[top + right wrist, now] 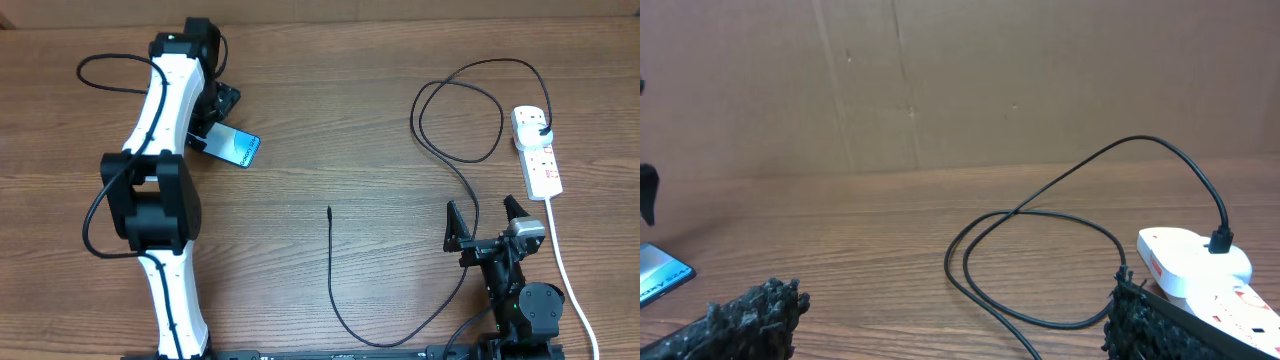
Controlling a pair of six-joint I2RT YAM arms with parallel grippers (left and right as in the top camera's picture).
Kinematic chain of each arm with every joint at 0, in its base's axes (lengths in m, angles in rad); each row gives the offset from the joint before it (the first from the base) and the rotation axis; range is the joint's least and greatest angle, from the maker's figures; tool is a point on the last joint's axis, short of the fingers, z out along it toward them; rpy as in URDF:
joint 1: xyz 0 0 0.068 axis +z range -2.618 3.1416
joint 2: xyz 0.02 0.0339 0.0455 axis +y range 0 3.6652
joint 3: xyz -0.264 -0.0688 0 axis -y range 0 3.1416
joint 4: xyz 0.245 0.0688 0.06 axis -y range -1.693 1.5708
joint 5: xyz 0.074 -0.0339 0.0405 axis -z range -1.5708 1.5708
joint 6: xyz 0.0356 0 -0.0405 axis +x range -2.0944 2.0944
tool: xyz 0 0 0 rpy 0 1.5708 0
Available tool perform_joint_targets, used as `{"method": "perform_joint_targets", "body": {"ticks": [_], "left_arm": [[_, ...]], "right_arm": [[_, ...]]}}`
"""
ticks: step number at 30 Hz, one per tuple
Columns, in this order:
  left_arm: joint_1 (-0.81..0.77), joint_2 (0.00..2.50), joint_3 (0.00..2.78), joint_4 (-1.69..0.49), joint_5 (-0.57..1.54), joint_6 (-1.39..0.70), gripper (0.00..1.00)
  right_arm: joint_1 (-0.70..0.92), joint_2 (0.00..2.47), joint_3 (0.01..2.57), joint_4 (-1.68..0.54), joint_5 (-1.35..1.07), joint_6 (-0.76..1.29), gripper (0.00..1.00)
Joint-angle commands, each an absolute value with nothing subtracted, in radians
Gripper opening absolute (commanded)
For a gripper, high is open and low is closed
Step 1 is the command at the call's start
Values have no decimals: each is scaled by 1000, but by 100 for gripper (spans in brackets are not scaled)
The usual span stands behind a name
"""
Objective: Plug charger to phone and switch on socket
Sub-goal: 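Lower the left gripper onto the phone and align with its long edges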
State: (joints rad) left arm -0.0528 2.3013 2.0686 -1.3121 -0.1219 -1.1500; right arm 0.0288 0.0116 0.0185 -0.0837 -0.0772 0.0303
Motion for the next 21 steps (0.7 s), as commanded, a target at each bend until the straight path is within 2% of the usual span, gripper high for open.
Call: {"method": "perform_joint_targets", "body": {"ticks": [1,21], "left_arm": [[-55,2337,2088,-1303,-112,-1148,100],[-55,2352,2087,-1296,-111,-1150,100]], "right_arm": [[35,3,8,-81,-68,38,100],[35,3,8,-81,-68,38,100]]}}
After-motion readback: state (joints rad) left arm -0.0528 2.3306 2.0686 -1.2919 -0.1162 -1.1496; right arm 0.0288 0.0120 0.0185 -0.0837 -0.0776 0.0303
